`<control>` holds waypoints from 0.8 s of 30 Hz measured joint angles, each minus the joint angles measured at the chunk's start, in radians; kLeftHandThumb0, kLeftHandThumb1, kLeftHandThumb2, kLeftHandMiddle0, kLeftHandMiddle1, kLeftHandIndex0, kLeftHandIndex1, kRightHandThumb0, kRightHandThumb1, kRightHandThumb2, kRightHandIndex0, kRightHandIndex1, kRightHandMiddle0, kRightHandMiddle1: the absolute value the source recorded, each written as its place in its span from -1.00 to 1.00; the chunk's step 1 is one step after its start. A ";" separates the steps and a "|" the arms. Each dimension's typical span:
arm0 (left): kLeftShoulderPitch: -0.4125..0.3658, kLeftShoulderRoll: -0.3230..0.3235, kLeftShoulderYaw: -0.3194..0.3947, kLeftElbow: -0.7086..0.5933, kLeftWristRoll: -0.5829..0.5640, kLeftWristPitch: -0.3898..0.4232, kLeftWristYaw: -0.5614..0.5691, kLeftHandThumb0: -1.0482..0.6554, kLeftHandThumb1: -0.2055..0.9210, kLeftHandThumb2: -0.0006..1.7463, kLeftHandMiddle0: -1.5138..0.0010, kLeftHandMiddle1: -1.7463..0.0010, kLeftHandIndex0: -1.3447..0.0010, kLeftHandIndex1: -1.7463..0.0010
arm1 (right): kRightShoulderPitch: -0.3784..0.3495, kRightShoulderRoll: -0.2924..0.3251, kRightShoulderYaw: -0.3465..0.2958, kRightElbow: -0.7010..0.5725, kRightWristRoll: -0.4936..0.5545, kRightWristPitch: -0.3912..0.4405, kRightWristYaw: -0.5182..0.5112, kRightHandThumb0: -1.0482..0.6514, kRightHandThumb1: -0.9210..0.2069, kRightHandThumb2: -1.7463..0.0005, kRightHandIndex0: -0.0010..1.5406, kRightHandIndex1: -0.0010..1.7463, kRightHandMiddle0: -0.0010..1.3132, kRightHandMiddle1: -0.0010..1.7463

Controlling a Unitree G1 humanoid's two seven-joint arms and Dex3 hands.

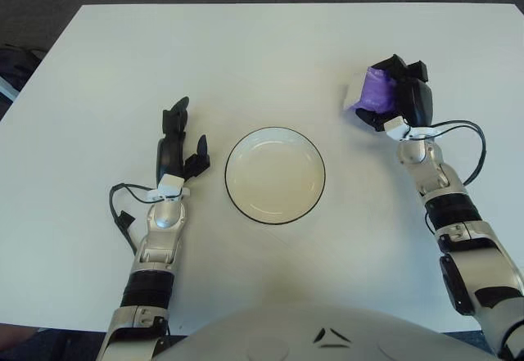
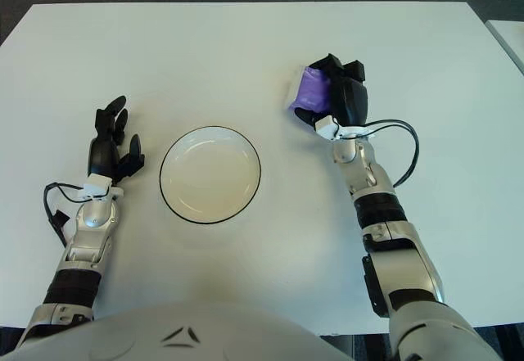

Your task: Put the tissue paper into the plate.

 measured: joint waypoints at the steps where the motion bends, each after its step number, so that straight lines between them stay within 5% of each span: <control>1: -0.001 0.000 0.000 0.001 0.000 0.000 0.000 -0.61 1.00 -0.15 0.58 0.93 1.00 0.13 | -0.001 0.007 -0.006 -0.019 0.000 0.002 -0.005 0.18 0.27 -0.65 0.78 1.00 0.74 1.00; 13: -0.002 0.002 -0.002 0.003 0.001 -0.001 0.002 -0.61 1.00 -0.14 0.58 0.93 1.00 0.15 | -0.103 0.028 -0.110 -0.154 0.140 0.024 0.107 0.17 0.24 -0.62 0.74 1.00 0.74 1.00; 24: -0.002 0.002 -0.002 0.003 0.001 -0.001 0.002 -0.61 1.00 -0.14 0.58 0.93 1.00 0.17 | -0.167 0.056 -0.082 -0.220 0.119 0.046 0.173 0.17 0.22 -0.61 0.75 1.00 0.71 1.00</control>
